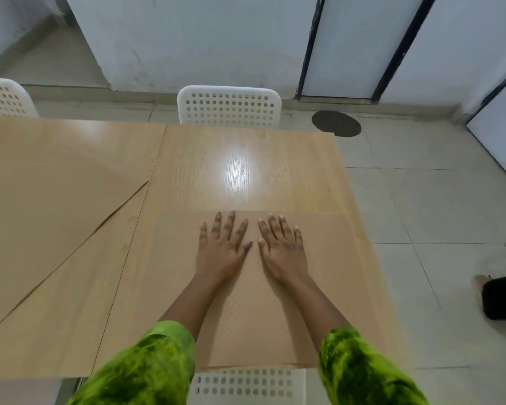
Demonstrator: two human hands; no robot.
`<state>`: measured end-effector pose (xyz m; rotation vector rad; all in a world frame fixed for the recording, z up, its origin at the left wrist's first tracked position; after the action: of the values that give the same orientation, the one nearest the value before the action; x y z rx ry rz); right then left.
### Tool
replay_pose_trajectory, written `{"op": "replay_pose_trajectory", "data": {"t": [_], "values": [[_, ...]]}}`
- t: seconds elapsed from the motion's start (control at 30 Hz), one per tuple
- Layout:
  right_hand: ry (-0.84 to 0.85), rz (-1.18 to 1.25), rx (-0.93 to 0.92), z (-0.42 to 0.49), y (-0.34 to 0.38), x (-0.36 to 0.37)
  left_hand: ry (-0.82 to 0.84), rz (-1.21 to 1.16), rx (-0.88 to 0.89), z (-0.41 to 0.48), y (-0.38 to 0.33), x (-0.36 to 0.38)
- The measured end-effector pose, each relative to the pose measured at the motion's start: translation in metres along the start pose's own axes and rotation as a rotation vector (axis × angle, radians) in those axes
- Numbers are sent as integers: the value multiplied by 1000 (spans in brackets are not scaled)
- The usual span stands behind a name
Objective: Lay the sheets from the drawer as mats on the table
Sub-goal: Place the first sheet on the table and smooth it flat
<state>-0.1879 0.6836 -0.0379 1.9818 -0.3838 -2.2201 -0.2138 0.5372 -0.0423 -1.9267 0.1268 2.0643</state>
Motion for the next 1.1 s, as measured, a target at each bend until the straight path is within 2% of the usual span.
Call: {"op": "replay_pose_trajectory", "data": {"t": [0.23,0.43,0.5,0.57,0.63,0.7,0.83,0.97,1.1], "values": [[-42,-119,313,4,-98,-25,-107,52,-193,-11,95,-14],[10,-91,388,3,-100,-39,-32,66,-195,-9,91,-28],[-29,-42,366,-19,-74,-43,-77,40,-132,-23,68,-41],[-39,34,237,-59,-27,-40,-94,-14,-6,-52,25,-48],[32,90,98,-105,19,-32,-26,-94,65,-89,-17,-43],[82,90,62,-132,38,-18,23,-136,64,-114,-36,-31],[12,15,60,-143,35,-8,-27,-32,62,-135,-30,-13],[43,8,30,-141,28,-5,-37,-12,56,-135,-16,-11],[4,-67,180,-144,-34,-18,-85,11,-93,-138,50,-23]]}}
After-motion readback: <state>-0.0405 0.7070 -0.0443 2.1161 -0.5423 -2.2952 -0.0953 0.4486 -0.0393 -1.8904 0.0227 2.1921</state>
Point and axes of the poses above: each hand's wrist, its own z-axis towards the middle knuckle, its own x-axis out of the palm, y = z × x, the point moved 3 cm from there along z, towards the middle knuckle, and after that the axes turned 15 degrees about -y, right-handed, at the moved point
